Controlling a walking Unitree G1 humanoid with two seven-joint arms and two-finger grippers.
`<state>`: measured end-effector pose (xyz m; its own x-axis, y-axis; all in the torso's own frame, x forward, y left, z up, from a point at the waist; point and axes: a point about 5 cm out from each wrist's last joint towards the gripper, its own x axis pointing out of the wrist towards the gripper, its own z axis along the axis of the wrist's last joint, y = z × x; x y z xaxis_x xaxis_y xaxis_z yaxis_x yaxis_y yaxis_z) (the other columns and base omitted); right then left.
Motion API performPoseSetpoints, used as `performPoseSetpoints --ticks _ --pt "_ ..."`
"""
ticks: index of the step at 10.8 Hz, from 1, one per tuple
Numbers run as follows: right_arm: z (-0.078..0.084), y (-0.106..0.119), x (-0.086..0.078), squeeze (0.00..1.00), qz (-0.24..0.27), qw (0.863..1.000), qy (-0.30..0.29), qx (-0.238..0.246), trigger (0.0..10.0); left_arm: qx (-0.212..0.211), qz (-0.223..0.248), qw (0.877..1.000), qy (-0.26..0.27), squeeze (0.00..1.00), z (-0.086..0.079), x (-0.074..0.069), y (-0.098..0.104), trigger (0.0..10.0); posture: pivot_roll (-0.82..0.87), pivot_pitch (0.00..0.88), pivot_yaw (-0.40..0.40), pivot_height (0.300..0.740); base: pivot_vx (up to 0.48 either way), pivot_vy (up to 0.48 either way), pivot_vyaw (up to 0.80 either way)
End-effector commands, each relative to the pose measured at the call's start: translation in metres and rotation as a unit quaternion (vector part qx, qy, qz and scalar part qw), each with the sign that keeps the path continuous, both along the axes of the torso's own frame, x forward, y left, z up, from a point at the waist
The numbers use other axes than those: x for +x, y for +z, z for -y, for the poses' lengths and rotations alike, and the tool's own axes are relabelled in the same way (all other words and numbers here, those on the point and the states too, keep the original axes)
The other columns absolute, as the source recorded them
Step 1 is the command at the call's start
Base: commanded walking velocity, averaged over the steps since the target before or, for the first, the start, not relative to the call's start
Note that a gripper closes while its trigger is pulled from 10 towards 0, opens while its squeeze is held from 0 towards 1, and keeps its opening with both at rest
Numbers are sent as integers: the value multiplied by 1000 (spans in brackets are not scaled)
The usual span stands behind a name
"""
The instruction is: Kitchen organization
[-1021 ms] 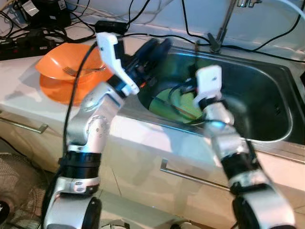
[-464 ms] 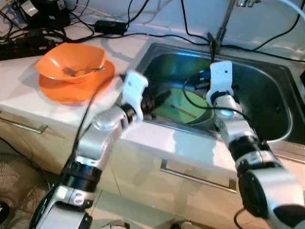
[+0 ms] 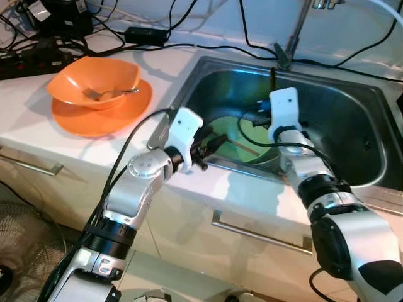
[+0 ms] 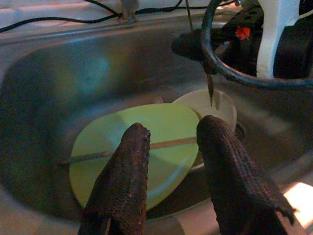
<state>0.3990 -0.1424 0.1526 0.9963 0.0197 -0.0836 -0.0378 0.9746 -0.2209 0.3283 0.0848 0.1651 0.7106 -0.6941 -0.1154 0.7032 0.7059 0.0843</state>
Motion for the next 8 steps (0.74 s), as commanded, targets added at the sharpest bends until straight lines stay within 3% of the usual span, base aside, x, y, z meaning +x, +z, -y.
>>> performPoseSetpoints --ticks 1,2,3,4,5,6,8 --pt "-2 -2 0 0 -9 1000 6 -1 10000 11 -7 1000 -1 0 0 0 -3 10000 112 46 -34 740 0 0 0" --pt "-3 -4 -1 776 -11 1000 8 1 10000 12 -8 1000 -1 0 1 0 -3 10000 111 47 -34 740 0 0 0" --pt "-4 -5 -1 902 -12 1000 9 2 10000 12 -8 1000 -2 0 2 0 -4 10000 109 48 -33 740 0 0 0" --pt "-3 -9 -3 882 -16 1000 9 1 10000 13 -11 1000 -4 0 3 0 -5 10000 107 49 -33 740 0 0 0" --pt "-3 -10 -3 494 -16 1000 9 0 10000 13 -11 1000 -5 0 3 0 -5 10000 107 49 -33 740 0 0 0" --pt "-4 -11 -4 0 -16 1000 10 0 10000 13 -12 1000 -5 0 3 -1 -5 10000 107 49 -32 740 0 0 0" --pt "-7 -8 -4 0 4 1000 16 -4 10000 15 -5 1000 -2 0 3 0 -4 10000 107 50 -31 740 0 0 0"
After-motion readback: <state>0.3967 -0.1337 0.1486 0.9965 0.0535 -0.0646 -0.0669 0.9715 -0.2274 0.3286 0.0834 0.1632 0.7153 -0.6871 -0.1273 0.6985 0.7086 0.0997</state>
